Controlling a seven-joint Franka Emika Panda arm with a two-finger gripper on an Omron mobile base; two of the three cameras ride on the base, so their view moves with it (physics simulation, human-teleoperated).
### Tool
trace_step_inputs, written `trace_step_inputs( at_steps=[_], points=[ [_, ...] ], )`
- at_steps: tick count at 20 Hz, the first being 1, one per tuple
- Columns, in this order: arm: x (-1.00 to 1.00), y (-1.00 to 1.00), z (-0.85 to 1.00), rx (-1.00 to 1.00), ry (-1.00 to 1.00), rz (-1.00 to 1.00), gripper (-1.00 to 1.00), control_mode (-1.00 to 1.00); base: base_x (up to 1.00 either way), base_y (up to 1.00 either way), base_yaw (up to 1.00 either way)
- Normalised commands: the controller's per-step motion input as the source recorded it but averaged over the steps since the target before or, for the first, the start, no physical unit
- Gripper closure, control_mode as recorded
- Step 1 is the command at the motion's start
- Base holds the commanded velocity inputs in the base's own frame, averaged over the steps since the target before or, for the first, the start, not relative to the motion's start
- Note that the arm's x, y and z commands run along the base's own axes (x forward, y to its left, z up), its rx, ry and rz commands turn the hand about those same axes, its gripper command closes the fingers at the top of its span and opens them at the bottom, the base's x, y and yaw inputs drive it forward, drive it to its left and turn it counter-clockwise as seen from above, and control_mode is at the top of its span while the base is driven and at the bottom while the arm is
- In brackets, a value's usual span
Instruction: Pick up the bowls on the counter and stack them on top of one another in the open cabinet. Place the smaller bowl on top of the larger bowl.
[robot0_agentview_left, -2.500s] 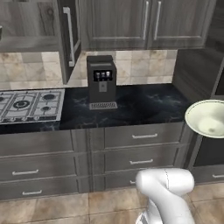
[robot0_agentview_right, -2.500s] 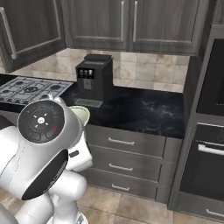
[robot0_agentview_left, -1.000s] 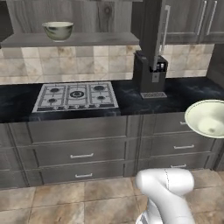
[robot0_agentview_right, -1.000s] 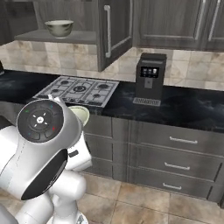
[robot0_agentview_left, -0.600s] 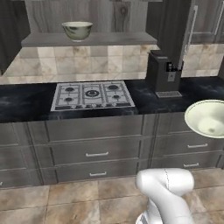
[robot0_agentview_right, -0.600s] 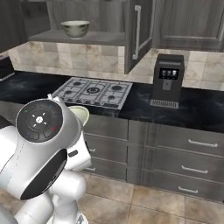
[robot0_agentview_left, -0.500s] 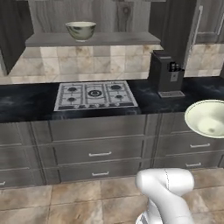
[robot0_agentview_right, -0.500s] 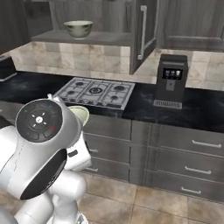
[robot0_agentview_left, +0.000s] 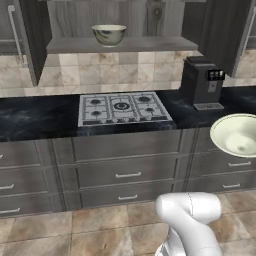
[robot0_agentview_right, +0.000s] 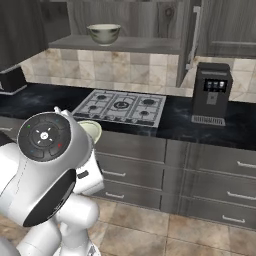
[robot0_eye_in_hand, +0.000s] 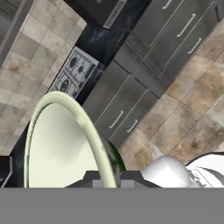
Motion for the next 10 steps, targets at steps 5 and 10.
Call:
trace_step_inputs(
  at_steps=[5,10],
  points=[
    [0.00,0.00,0.00,0.00,0.00,0.00,1.00,1.00,0.06,0.17,-0.19],
    [0.00,0.00,0.00,0.00,0.00,0.00,1.00,1.00,0.16,0.16,-0.19]
  ],
)
